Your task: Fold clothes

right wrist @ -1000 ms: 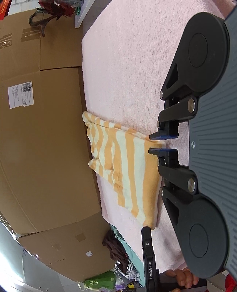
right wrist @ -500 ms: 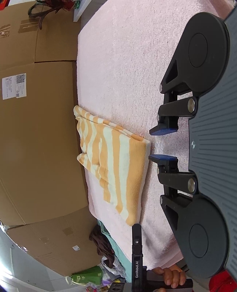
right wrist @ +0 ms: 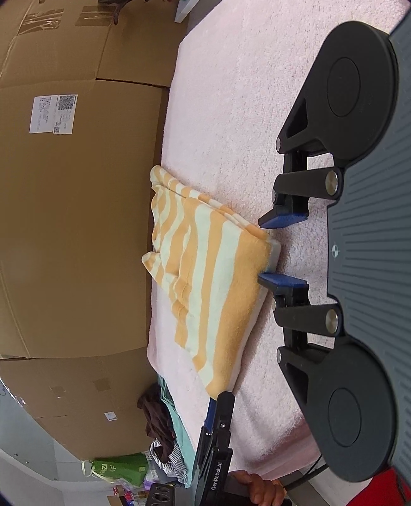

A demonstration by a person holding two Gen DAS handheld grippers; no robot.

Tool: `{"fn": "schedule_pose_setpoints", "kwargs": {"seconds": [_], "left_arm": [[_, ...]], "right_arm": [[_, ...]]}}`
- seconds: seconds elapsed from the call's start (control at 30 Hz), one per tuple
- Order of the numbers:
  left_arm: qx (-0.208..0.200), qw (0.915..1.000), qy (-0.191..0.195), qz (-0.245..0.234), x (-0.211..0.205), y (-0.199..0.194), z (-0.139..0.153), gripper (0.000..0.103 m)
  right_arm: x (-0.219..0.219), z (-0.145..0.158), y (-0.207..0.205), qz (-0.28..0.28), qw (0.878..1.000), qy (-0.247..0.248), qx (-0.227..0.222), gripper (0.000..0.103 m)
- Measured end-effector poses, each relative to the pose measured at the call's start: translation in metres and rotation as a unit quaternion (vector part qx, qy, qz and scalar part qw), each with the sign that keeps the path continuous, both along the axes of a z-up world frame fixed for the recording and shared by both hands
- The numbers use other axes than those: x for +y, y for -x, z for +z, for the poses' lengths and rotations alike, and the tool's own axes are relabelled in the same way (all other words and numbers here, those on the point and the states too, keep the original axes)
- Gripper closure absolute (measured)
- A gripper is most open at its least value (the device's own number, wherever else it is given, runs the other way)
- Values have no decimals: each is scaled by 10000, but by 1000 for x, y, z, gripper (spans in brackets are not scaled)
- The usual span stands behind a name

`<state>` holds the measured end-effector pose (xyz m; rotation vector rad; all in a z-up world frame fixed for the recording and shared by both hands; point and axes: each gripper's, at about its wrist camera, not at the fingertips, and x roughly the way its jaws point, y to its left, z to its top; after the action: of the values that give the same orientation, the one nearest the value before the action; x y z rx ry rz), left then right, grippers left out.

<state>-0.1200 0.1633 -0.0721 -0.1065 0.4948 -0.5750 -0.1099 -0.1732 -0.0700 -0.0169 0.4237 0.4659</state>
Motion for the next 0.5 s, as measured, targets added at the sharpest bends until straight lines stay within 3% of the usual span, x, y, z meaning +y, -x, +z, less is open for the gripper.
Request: {"fn": "schedule_pose_setpoints", "kwargs": {"seconds": [0.17,0.3,0.4,0.5], "left_arm": [[131,9986,520,45,7,1,-5,70],[110,9980,618,52,9,3,-7,74],[138,9975,697,40,10,2,-8,86],[125,9975,700,33,9,2,-9,89]], "right_arm": [[0,-4,3,31,9998,-101,-148,69],[-2,-6,6,54,9996,-128,-234,69],[-4,-8,5,42,9994,-237,-251,70],[-4,-9,4,42,9991,-334,-245,76]]}}
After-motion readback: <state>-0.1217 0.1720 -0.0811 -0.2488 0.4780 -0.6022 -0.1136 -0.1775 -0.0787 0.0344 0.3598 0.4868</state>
